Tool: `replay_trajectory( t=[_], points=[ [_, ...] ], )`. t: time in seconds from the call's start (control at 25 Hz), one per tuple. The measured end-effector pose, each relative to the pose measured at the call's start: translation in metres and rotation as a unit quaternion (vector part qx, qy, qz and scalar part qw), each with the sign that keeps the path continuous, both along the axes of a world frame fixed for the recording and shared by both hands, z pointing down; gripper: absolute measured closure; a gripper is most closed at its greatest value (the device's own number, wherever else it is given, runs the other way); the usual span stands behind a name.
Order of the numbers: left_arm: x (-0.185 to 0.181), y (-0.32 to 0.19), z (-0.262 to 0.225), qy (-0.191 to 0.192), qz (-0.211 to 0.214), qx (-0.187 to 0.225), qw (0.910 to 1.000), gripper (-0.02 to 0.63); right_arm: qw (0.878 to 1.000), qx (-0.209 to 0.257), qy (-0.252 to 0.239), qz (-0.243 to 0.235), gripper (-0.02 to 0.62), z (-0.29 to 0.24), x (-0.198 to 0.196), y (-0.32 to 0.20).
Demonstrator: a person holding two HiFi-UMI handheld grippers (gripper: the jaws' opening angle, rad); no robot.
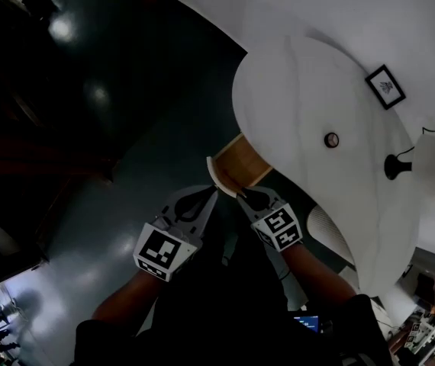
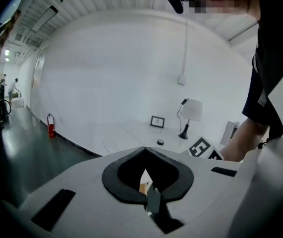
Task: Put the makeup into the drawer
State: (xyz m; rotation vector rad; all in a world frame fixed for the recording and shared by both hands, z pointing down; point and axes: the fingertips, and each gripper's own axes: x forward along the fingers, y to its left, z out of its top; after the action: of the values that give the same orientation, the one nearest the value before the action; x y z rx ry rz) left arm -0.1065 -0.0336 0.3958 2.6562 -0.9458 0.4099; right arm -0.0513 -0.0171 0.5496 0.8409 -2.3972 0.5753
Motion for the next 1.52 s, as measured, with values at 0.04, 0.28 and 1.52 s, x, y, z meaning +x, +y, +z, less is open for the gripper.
replay_trajectory(
  t=[0.04, 0.28, 1.52],
  points=[
    [0.002, 0.003, -0.005, -0.002, -0.001, 0.001, 1.0000, 0.596, 1.000, 0.003, -0.004, 0.004, 0.548, -0.012, 0.004, 0.003],
    [0.019, 0.010, -0.033, -0.005, -0.001, 0.011, 0.9999, 0.595, 0.999, 0.028, -0.010, 0.018, 0.548, -0.069, 0.042, 0.007],
    [0.134, -0.023, -0.084, 0.017, -0.044, 0.049, 0.9977, 0.595, 0.981, 0.143, -0.062, 0.112, 0.558, -0.169, 0.239, -0.038]
  ],
)
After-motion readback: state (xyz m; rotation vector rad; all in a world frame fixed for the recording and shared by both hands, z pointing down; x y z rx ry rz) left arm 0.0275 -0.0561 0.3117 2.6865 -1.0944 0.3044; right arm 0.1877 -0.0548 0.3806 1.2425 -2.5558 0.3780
